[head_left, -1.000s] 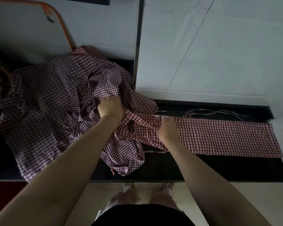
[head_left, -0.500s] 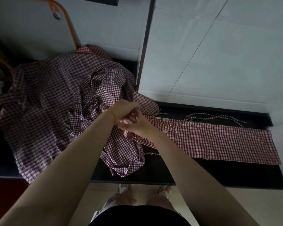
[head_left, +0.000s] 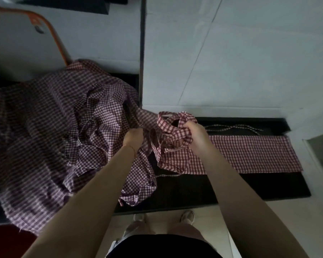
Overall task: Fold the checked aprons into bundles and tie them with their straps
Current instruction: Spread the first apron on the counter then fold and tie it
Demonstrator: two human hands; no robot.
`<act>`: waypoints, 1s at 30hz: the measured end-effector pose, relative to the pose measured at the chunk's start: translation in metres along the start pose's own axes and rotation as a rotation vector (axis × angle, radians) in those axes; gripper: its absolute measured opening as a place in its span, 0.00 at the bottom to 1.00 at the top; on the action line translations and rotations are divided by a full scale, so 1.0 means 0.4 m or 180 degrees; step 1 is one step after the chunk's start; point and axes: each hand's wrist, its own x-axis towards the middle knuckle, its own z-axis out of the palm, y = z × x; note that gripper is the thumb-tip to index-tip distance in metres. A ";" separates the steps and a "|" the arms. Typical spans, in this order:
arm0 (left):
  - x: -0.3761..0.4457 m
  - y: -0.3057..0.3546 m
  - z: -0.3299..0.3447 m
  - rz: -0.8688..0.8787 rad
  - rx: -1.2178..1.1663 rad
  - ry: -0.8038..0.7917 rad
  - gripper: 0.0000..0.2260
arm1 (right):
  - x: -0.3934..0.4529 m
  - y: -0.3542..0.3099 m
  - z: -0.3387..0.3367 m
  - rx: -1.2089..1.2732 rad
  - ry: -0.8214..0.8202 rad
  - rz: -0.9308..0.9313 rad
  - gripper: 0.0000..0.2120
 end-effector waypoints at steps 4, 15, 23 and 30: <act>-0.024 0.016 0.096 -0.0072 -0.0276 -0.0349 0.20 | -0.019 -0.039 -0.121 -0.0792 0.0756 -0.0446 0.04; -0.128 0.068 0.409 0.0289 0.1668 -0.0007 0.11 | -0.052 -0.036 -0.512 -0.0639 0.1493 -0.0172 0.11; -0.179 0.076 0.557 0.0107 0.2435 0.0446 0.18 | 0.063 -0.001 -0.721 -0.0874 0.1506 0.0254 0.05; -0.159 0.084 0.631 0.0814 0.2796 0.0389 0.26 | 0.151 0.001 -0.744 -0.1547 0.1020 0.0391 0.34</act>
